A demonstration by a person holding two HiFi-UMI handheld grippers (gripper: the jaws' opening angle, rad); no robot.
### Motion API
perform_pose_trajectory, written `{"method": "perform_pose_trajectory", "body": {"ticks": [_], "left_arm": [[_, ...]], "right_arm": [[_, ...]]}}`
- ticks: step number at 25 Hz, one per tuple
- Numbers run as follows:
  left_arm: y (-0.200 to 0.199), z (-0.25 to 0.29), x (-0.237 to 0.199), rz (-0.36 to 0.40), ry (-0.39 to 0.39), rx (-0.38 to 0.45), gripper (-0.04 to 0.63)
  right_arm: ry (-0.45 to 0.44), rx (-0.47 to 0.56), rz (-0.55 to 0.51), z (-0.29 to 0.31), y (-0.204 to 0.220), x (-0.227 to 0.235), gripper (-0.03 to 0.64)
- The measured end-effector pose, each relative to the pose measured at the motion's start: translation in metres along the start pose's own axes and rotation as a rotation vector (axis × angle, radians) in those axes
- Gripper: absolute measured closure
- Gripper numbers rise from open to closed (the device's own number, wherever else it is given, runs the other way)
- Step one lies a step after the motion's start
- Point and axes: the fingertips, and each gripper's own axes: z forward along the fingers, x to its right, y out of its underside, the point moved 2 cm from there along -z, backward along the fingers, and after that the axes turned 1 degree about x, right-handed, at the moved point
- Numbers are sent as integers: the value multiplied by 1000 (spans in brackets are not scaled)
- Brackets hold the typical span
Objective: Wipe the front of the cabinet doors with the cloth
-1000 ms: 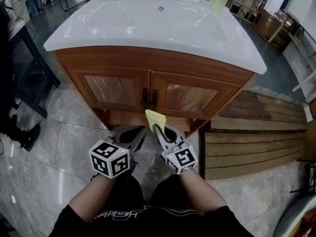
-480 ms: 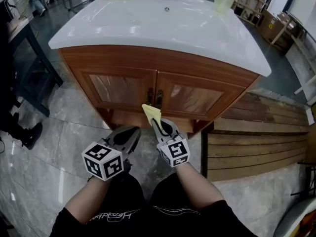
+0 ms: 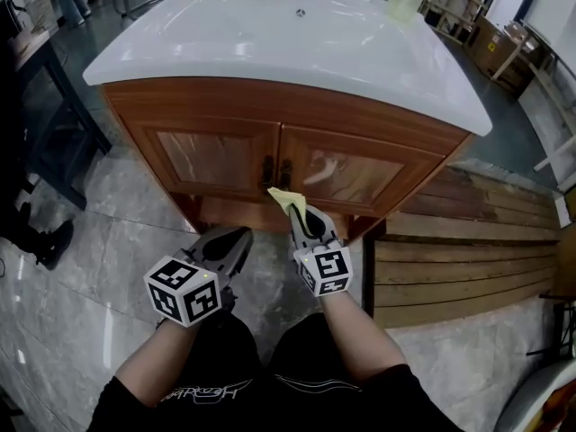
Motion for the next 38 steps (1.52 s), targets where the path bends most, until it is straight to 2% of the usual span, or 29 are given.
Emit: {"method": "perform_pose_trajectory", "body": {"ticks": [13, 21, 28, 34, 38], "left_arm": [[14, 25, 26, -26, 71, -21, 589], [15, 34, 32, -43, 87, -26, 589], [17, 40, 37, -38, 101, -36, 589], [20, 49, 38, -9, 125, -52, 589], [15, 55, 43, 28, 159, -61, 589]], "right_arm": [[171, -22, -23, -61, 9, 73, 577], [355, -11, -6, -110, 4, 142, 577], [481, -3, 22, -151, 4, 185, 577], [435, -33, -5, -156, -4, 169, 577], [300, -81, 7, -154, -23, 139, 575]]}}
